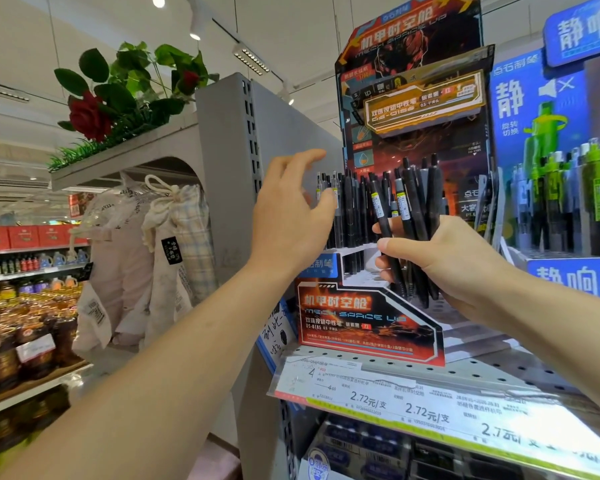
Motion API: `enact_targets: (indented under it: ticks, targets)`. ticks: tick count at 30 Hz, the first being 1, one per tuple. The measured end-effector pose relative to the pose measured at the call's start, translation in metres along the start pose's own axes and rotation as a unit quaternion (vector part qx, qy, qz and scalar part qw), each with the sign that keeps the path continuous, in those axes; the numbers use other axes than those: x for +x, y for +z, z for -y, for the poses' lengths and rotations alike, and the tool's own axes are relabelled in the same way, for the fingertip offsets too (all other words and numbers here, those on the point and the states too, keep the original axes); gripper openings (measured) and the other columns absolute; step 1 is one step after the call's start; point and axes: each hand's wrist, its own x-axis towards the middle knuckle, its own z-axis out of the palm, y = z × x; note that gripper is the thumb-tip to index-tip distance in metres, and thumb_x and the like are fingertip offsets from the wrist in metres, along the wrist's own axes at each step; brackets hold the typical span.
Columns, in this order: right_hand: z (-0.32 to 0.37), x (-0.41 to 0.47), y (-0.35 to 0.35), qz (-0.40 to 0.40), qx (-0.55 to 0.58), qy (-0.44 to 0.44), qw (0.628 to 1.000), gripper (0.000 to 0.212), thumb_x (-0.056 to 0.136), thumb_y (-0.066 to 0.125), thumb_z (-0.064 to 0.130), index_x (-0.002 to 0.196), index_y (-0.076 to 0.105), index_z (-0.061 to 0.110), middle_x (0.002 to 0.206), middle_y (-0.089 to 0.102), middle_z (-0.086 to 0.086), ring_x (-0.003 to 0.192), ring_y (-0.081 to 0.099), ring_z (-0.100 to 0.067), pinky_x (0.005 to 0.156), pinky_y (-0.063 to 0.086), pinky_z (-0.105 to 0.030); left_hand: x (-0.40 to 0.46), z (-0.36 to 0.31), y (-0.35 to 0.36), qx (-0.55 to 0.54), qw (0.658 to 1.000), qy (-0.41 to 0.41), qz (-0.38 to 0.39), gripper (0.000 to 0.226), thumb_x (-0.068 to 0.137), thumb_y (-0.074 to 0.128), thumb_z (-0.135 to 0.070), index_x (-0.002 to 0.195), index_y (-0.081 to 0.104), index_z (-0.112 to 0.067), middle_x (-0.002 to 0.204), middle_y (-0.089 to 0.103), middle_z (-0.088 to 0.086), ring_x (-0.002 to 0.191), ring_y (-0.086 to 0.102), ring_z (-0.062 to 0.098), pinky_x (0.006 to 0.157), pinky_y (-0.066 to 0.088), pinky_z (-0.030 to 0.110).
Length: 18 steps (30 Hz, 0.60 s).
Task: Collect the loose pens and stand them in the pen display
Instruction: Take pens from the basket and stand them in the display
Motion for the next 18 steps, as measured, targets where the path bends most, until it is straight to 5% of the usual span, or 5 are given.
enact_targets:
  ticks: [6,9,12,14,18]
  targets:
    - [-0.005,0.002,0.000,-0.002,-0.055,-0.033,0.998,0.012,0.089,0.076,0.013,0.100,0.074,0.009,0.075,0.076,-0.016,0.070,0.073,-0.028,0.072,0.059,-0.042,-0.011,-0.024,0.010,-0.123,0.982,-0.052,0.137,0.045,0.092,0.067,-0.037,0.135,0.054,-0.038,0.080,0.071,-0.013,0.080,0.066,-0.001,0.070,0.047,0.010]
    - [-0.005,0.002,0.001,-0.007,-0.045,-0.029,0.999,0.016,0.089,0.076,0.016,0.105,0.073,0.013,0.077,0.077,-0.012,0.075,0.075,-0.027,0.072,0.059,-0.043,-0.013,-0.027,0.015,-0.115,0.987,-0.045,0.106,0.050,0.090,0.072,-0.028,0.136,0.054,-0.035,0.075,0.069,-0.011,0.077,0.065,-0.003,0.070,0.049,0.006]
    - [-0.003,0.002,0.003,-0.011,0.022,-0.030,0.999,0.009,0.095,0.069,0.011,0.103,0.072,0.013,0.083,0.078,-0.011,0.079,0.077,-0.024,0.071,0.064,-0.045,-0.007,-0.025,0.011,-0.165,0.981,-0.083,0.056,0.052,0.091,0.070,-0.021,0.138,0.052,-0.034,0.081,0.068,-0.007,0.080,0.070,0.009,0.081,0.060,0.034]
    - [-0.003,0.005,0.002,-0.033,0.027,-0.021,0.999,0.010,0.098,0.066,0.013,0.106,0.072,0.013,0.086,0.074,-0.009,0.079,0.078,-0.021,0.070,0.065,-0.042,0.001,-0.021,0.007,-0.220,0.969,-0.115,0.014,0.053,0.093,0.068,-0.016,0.141,0.050,-0.032,0.088,0.065,-0.002,0.080,0.073,0.016,0.075,0.062,0.039]
    - [-0.003,0.006,0.003,-0.037,0.032,-0.005,0.999,0.013,0.103,0.059,0.016,0.112,0.067,0.017,0.066,0.059,0.000,0.072,0.078,-0.026,0.062,0.063,-0.033,0.018,-0.011,-0.006,-0.204,0.972,-0.099,-0.060,0.056,0.092,0.067,-0.014,0.139,0.048,-0.037,0.092,0.064,-0.003,0.089,0.073,0.021,0.078,0.062,0.041]
